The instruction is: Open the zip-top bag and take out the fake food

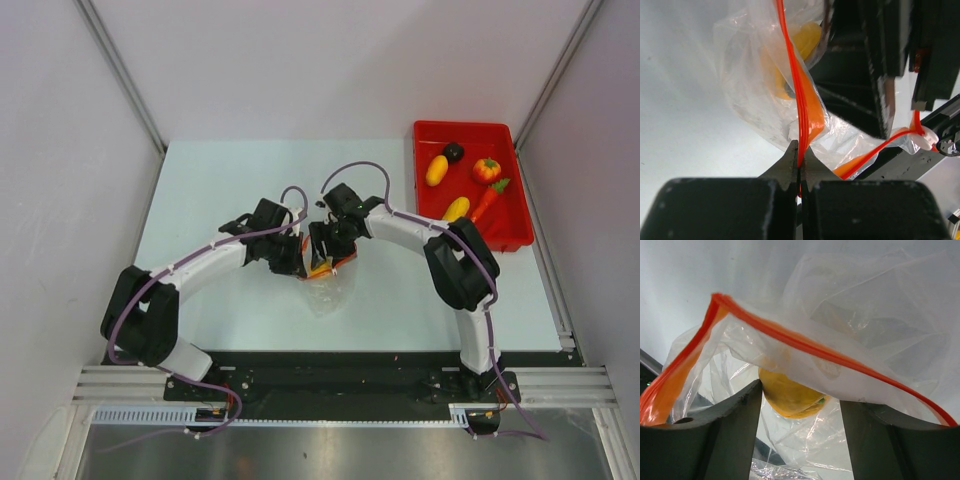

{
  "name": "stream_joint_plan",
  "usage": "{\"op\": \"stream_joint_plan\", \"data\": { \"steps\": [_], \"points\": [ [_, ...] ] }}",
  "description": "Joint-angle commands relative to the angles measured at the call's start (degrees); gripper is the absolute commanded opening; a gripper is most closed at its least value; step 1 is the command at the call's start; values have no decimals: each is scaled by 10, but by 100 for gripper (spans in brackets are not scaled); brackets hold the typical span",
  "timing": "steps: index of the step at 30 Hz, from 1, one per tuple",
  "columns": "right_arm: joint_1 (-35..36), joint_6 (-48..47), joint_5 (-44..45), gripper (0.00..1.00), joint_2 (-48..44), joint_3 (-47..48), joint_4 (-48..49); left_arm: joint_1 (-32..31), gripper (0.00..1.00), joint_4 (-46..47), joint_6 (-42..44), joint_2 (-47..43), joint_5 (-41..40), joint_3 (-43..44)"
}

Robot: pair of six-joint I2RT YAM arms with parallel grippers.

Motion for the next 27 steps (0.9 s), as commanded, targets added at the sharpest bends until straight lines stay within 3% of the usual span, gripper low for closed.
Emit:
{"op": "stream_joint_plan", "data": {
  "steps": [1, 2, 7, 14, 27],
  "points": [
    [17, -29, 51, 68, -40, 24, -39, 1, 0, 10, 12, -2, 3, 4],
    [18, -30, 54, 73, -42, 25, -43, 1, 0, 11, 13, 1, 3, 4],
    [31, -38, 64, 73, -60, 32, -57, 1, 0, 12, 14, 5, 7, 5],
    [34, -29, 60, 64, -42, 39, -55, 2, 0, 12, 16, 7, 11, 3],
    [51, -16, 40, 56, -17, 10, -42, 2, 0, 17, 12, -1, 13, -9]
  ]
}}
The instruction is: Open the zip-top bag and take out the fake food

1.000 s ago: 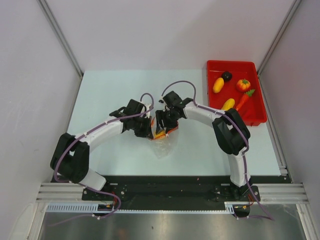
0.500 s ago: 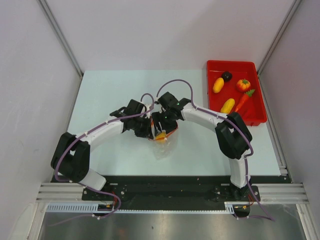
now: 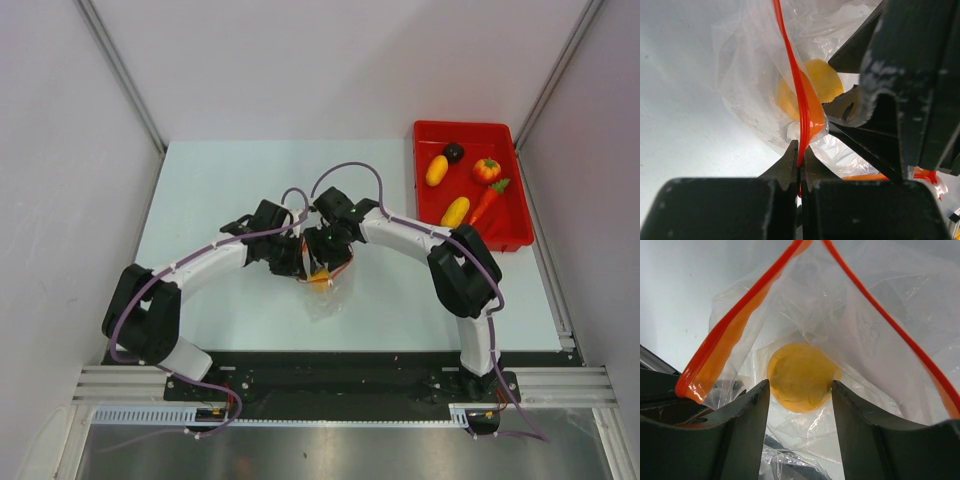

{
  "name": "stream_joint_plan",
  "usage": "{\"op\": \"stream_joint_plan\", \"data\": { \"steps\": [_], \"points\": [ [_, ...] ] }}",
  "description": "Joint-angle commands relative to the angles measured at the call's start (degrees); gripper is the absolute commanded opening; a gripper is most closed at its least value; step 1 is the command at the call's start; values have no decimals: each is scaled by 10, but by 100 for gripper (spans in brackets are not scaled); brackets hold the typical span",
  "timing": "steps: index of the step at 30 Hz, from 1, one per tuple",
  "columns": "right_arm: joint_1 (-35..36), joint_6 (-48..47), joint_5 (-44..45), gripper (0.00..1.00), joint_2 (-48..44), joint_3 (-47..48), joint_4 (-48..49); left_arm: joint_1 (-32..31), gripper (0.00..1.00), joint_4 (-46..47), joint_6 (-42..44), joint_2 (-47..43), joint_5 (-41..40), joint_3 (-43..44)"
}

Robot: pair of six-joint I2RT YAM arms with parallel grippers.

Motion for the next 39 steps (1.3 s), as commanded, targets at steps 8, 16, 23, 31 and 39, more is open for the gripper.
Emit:
{"op": "stream_joint_plan", "data": {
  "steps": [8, 16, 23, 31, 39],
  "points": [
    [10, 5, -1, 32, 9, 0, 11, 1, 0, 13, 9, -10, 11, -10],
    [7, 7, 11, 0, -44, -2, 9, 2, 0, 7, 11, -28, -6, -10],
    [-3, 14, 12, 0, -104, -13, 1, 1, 0, 9, 10, -26, -10, -10],
    [-7, 10, -29, 8, -85, -16, 11, 1, 0, 15, 9, -21, 6, -10],
    [0, 0, -58, 40, -13, -3, -2, 2, 0, 12, 11, -21, 7, -12]
  ]
}}
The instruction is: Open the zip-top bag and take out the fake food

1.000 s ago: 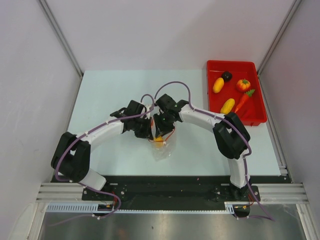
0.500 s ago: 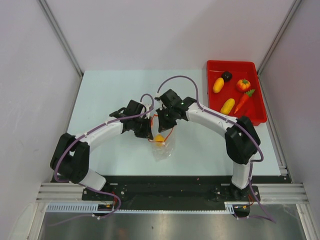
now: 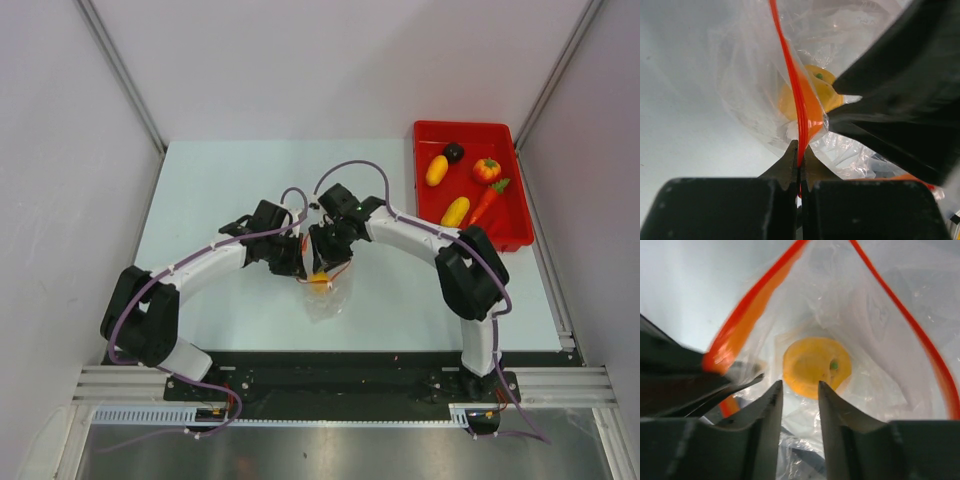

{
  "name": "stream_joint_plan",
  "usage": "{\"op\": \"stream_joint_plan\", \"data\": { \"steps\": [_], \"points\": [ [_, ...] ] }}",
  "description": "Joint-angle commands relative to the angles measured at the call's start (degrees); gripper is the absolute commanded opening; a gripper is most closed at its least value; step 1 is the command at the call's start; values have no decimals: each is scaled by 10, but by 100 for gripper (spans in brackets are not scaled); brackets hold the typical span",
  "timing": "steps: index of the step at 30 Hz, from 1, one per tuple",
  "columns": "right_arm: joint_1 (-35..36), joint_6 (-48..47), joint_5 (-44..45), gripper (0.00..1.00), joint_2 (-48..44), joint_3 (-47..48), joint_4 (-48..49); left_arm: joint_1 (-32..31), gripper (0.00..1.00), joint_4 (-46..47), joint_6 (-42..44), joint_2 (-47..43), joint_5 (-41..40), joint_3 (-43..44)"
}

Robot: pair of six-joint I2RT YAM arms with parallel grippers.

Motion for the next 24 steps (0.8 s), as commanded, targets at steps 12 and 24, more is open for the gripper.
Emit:
{"op": "stream_joint_plan", "data": {
  "steps": [12, 24],
  "points": [
    [26, -51, -16, 62, 73, -8, -14, 1, 0, 6, 11, -12, 8, -7],
    [15, -38, -1, 15, 37, -13, 6, 1, 0, 3, 13, -13, 4, -9]
  ]
}}
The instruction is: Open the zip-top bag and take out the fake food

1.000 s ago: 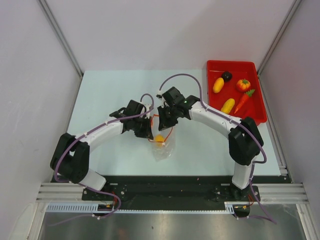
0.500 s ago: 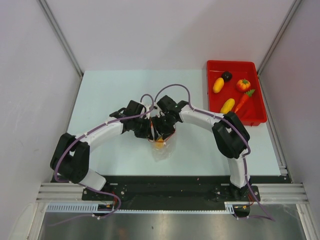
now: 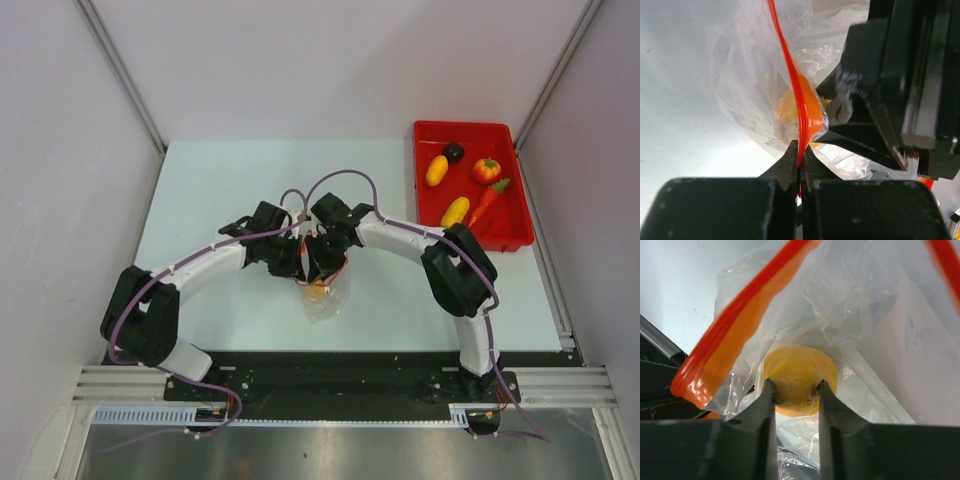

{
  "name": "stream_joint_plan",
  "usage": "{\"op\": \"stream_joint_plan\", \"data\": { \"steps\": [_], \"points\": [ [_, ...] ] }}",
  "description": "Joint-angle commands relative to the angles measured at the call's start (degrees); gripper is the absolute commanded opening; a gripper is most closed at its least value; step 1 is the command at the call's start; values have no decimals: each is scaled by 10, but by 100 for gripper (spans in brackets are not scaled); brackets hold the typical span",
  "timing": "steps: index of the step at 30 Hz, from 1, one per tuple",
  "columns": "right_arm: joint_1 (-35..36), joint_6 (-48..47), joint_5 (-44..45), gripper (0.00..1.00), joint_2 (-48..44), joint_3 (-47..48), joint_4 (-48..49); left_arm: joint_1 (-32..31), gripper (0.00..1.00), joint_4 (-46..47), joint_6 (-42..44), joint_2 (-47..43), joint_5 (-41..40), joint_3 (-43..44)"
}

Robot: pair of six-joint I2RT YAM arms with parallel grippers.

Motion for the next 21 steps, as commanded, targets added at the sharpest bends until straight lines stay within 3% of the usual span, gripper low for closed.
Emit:
{"op": "stream_joint_plan", "data": {
  "steps": [1, 13, 21],
  "points": [
    [-6, 6, 21, 14, -38, -13, 0, 2, 0, 9, 12, -14, 3, -3],
    [-59, 51, 23, 9, -152, -14, 51, 2, 0, 17, 6, -24, 10, -8],
    [-85, 126, -59, 9, -182, -31, 140, 1, 0, 20, 4, -39, 8, -13]
  ]
}}
